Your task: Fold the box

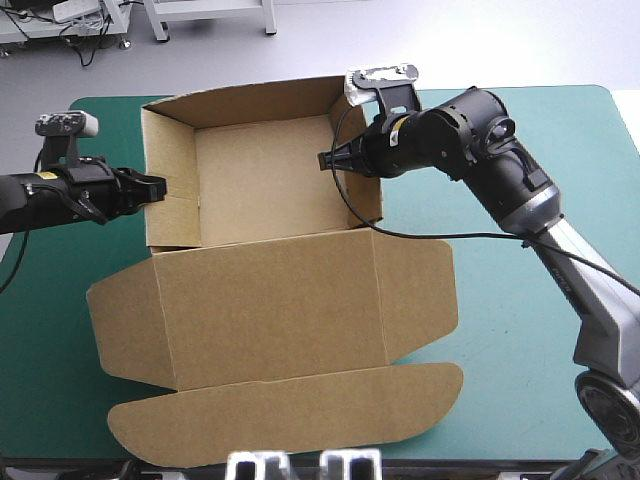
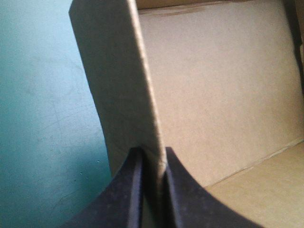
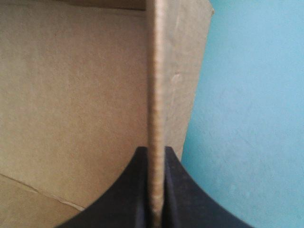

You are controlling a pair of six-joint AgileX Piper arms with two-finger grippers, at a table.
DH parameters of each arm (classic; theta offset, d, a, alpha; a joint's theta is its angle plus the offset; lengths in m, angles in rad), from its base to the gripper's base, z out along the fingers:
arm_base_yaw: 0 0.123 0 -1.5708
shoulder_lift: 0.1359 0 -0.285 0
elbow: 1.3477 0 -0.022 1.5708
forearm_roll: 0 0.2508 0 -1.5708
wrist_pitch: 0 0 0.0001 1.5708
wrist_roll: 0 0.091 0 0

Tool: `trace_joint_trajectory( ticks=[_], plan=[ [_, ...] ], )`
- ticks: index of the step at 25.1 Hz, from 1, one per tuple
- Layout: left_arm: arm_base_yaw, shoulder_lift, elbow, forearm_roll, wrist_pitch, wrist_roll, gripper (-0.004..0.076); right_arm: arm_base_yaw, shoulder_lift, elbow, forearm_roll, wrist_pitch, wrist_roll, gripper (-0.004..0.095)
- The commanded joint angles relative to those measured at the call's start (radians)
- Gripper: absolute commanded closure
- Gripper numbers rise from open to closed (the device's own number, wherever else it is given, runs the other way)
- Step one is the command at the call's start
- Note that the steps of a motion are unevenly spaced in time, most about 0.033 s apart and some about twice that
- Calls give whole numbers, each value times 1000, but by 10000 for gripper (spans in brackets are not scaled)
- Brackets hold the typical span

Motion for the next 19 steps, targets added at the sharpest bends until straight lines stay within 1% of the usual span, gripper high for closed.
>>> trace_joint_trajectory(
  ticks=[1, 2, 3, 7, 10, 13, 17, 19],
  plan=[
    [-148, -29, -41, -69, -61, -54, 734, 25, -45, -30, 101, 89, 11, 908],
    [-188, -26, -41, -12, -74, -98, 734, 25, -43, -30, 86, 138, 25, 908],
    [-235, -19, -41, 49, -86, -144, 734, 24, -42, -19, 75, 138, 36, 908],
    [-380, 77, -41, 199, -88, -229, 734, 24, -38, 75, 66, 138, 61, 908],
    [-429, 143, -41, 248, -114, -264, 734, 19, -26, 138, 58, 136, 78, 908],
    [-456, 205, -41, 268, -161, -282, 734, 1, 7, 180, 67, 119, 78, 909],
    [-465, 259, -41, 293, -226, -290, 734, -47, 67, 183, 129, 91, 32, 909],
    [-465, 283, -41, 305, -254, -290, 734, -81, 101, 183, 191, 55, -3, 909]
  ],
)
